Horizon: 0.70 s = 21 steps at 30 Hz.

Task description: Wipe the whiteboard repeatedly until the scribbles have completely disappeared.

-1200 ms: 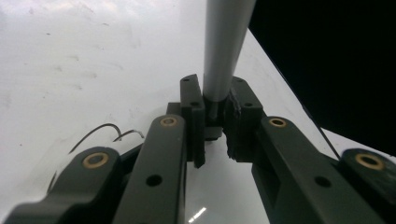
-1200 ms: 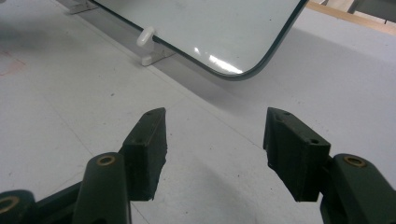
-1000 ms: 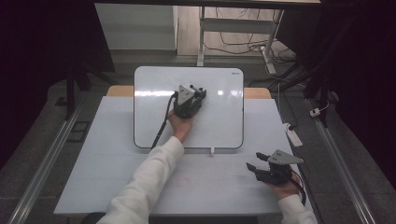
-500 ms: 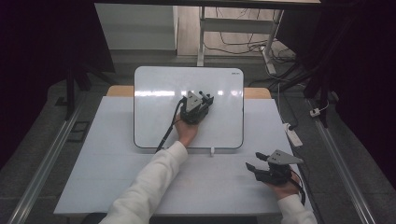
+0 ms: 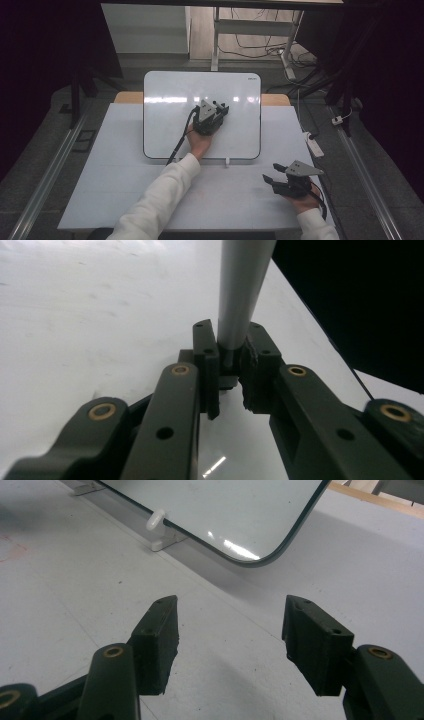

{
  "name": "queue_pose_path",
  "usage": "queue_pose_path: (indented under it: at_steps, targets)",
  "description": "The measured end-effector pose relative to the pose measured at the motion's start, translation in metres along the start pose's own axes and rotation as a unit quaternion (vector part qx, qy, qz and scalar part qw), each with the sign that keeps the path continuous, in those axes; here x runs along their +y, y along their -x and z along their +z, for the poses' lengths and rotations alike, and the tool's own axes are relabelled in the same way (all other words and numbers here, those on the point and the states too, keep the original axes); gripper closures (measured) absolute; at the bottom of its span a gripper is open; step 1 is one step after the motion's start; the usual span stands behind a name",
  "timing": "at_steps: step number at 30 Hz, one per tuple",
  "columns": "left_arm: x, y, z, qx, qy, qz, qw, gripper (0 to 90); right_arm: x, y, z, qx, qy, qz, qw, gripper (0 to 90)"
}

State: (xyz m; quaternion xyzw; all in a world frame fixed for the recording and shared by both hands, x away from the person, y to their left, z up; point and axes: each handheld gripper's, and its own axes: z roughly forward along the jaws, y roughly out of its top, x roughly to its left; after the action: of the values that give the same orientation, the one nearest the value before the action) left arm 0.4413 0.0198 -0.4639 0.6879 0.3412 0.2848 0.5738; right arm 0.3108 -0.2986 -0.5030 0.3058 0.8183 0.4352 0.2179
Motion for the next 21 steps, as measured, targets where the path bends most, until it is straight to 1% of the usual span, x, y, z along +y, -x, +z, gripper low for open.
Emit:
queue_pose_path:
  at_steps: [1,3,4,5,6,7,8,9,10,12,13,14,15,17,18,19,20,21]
  targets:
    - [0.0,-0.002,-0.001,0.0,0.0,0.0,1.0,78.7,0.0,0.0,0.0,0.0,0.0,0.0,1.0,39.6]
    - [0.003,-0.013,-0.008,0.014,0.002,-0.002,0.9999,78.7,0.0,0.0,0.0,0.001,0.0,0.0,1.0,39.6]
    - [0.005,-0.03,-0.018,0.029,0.006,-0.016,0.9994,78.7,0.0,0.0,0.0,0.001,0.0,0.0,1.0,39.7]
    - [0.005,-0.037,-0.024,0.04,0.008,-0.019,0.999,78.7,0.0,0.0,0.0,0.001,0.0,0.0,1.0,39.7]
    - [0.005,-0.037,-0.024,0.04,0.008,-0.019,0.999,78.7,0.0,0.0,0.0,0.002,0.0,0.0,1.0,39.6]
    - [0.005,-0.049,-0.034,0.052,0.012,-0.029,0.9982,78.7,0.0,0.0,0.0,0.003,0.0,0.0,1.0,39.7]
    - [0.005,-0.049,-0.034,0.052,0.012,-0.029,0.9982,78.8,0.0,0.0,0.001,0.002,0.001,0.0,1.0,39.7]
    - [0.002,-0.052,-0.038,0.054,0.014,-0.034,0.9979,78.7,0.0,-0.001,0.001,0.002,0.001,0.0,1.0,39.7]
    - [0.002,-0.052,-0.038,0.054,0.014,-0.034,0.9979,78.7,0.0,-0.001,0.001,0.002,0.001,0.0,1.0,39.7]
    - [-0.001,-0.047,-0.036,0.051,0.014,-0.033,0.9981,78.8,0.001,-0.002,0.002,0.003,-0.001,-0.002,1.0,39.7]
    - [-0.002,-0.036,-0.029,0.039,0.014,-0.03,0.9987,78.8,0.002,-0.003,0.002,0.003,0.0,-0.004,1.0,39.6]
    - [-0.003,-0.03,-0.024,0.033,0.012,-0.024,0.9991,78.8,0.002,-0.003,0.002,0.003,0.0,-0.004,1.0,39.6]
    - [-0.003,-0.03,-0.024,0.033,0.012,-0.024,0.9991,78.8,0.003,-0.003,0.001,0.003,0.0,-0.003,1.0,39.6]
    - [-0.003,-0.02,-0.017,0.027,0.012,-0.018,0.9994,78.8,0.003,-0.003,0.001,0.003,0.001,-0.004,1.0,39.6]
    - [-0.003,-0.019,-0.017,0.029,0.011,-0.016,0.9994,78.8,0.003,-0.003,0.001,0.002,0.001,-0.004,1.0,39.6]
    - [-0.003,-0.021,-0.018,0.026,0.011,-0.018,0.9994,78.8,0.002,-0.002,0.0,0.001,0.002,-0.001,1.0,39.6]
    - [-0.003,-0.024,-0.02,0.024,0.009,-0.02,0.9995,78.8,0.002,-0.001,0.0,0.001,0.002,-0.002,1.0,39.6]
    - [-0.002,-0.034,-0.027,0.034,0.007,-0.021,0.9992,78.8,0.002,-0.001,0.0,0.002,0.002,-0.001,1.0,39.6]
